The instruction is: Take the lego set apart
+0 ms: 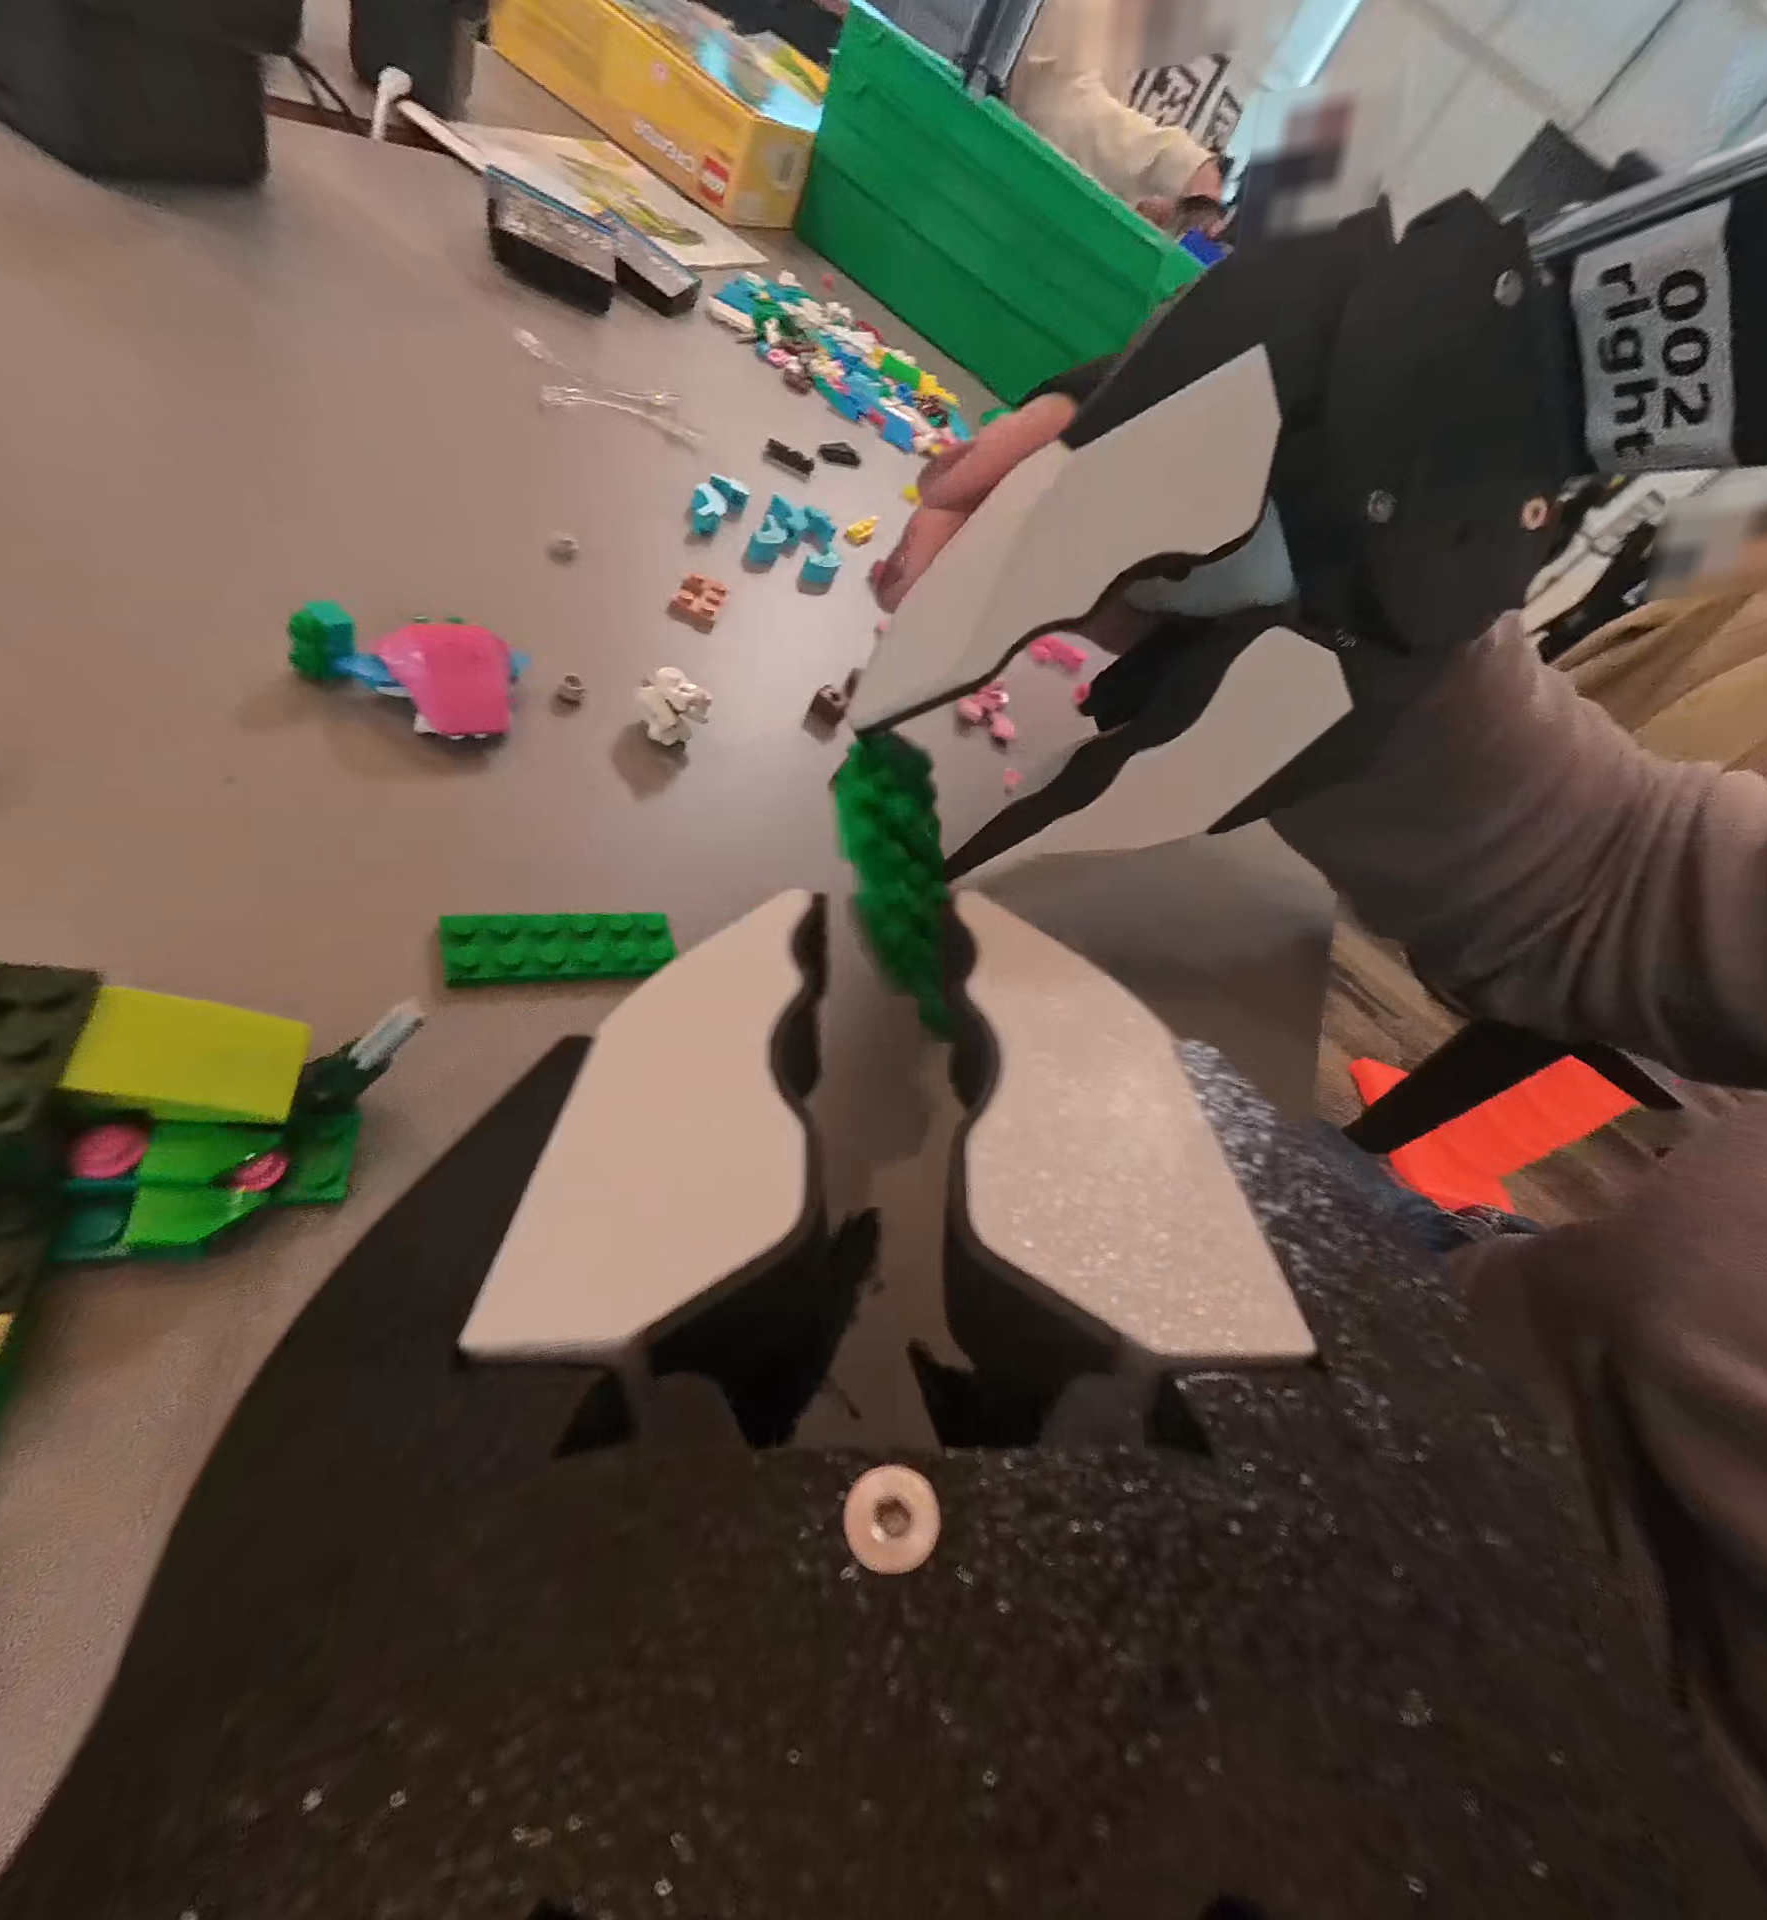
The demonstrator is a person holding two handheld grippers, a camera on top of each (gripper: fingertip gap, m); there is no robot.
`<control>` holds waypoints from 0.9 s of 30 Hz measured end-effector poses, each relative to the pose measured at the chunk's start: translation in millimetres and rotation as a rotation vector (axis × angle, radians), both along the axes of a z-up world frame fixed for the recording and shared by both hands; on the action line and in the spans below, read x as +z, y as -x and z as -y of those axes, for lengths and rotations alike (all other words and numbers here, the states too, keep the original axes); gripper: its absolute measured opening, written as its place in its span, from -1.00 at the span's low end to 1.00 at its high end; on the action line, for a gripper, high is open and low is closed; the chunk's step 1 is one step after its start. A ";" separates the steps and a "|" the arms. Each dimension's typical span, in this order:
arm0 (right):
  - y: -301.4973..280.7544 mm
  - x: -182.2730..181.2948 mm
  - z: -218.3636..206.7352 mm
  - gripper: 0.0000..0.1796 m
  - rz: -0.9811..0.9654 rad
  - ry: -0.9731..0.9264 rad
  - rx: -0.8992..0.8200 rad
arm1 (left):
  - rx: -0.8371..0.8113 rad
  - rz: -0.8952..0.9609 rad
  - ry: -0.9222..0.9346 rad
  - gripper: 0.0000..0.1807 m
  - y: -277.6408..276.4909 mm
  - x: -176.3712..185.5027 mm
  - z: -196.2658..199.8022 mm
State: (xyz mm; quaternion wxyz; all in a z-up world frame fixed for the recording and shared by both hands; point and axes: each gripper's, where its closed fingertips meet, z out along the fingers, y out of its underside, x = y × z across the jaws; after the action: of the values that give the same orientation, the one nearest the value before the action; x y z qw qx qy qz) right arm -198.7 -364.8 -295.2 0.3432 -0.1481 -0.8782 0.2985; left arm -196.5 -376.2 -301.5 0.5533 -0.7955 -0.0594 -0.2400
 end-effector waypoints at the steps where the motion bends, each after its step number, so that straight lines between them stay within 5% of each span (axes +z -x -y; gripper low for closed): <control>1: -0.7 2.9 0.1 -0.74 -0.018 0.004 -0.003 | -0.011 0.003 -0.017 -0.69 -2.1 2.0 -0.3; 4: -1.3 16.2 0.7 -0.90 -0.121 0.062 0.004 | -0.014 -0.014 -0.114 -0.89 -0.5 17.2 1.9; 9: -0.3 50.7 6.2 -0.59 -0.121 0.478 -0.040 | 0.086 -0.140 -0.246 -0.96 10.7 38.3 1.5; 18: 8.9 23.8 2.4 -0.49 -0.222 -0.174 -0.155 | 0.068 -0.107 -0.167 -0.96 4.4 35.5 -0.7; 27: 2.2 9.2 6.6 -0.66 -0.104 -0.350 -0.087 | -0.022 -0.199 -0.108 -0.95 -10.3 24.3 -0.3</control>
State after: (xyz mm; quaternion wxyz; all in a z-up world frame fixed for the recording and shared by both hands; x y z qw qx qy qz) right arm -200.9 -371.4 -286.0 0.4213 -0.1084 -0.8905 0.1331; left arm -186.2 -375.9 -277.2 0.5959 -0.7848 0.0176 -0.1690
